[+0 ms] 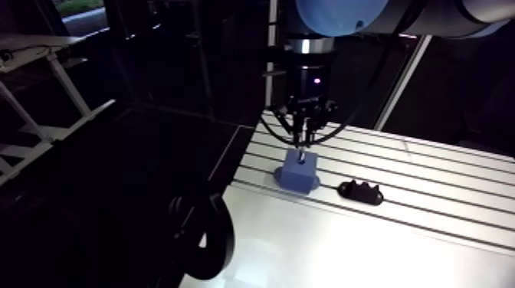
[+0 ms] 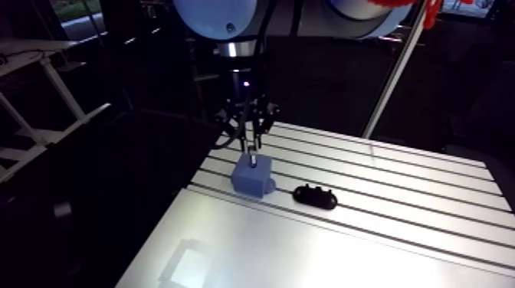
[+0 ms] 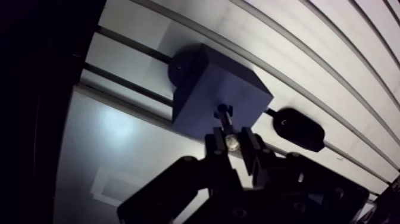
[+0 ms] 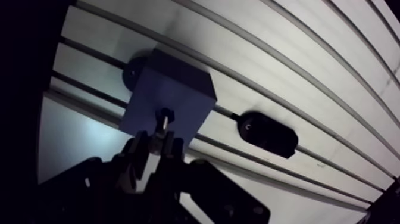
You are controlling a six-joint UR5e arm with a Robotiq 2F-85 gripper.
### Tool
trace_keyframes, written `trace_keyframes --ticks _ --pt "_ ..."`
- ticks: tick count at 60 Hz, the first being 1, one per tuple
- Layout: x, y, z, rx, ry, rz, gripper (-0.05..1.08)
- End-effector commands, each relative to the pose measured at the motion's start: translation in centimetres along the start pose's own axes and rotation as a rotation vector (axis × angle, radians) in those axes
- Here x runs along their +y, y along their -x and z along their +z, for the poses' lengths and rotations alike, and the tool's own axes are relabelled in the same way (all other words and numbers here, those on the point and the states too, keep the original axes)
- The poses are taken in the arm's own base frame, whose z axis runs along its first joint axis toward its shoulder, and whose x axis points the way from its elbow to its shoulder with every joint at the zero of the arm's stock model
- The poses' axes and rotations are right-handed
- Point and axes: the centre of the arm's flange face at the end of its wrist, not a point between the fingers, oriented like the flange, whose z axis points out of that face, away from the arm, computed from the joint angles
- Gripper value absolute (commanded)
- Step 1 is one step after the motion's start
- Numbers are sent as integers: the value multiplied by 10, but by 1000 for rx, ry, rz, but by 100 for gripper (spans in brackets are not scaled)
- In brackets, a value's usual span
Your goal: Pick up the M10 bolt and insert it into the hex recess until seated.
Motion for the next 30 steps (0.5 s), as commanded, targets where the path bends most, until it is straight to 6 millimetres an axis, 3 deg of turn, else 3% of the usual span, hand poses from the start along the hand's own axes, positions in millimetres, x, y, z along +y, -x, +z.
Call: trace_keyframes --ticks 1,30 --pt "-1 0 2 -3 1 -2 108" --pt "-4 1 5 -8 0 -6 108"
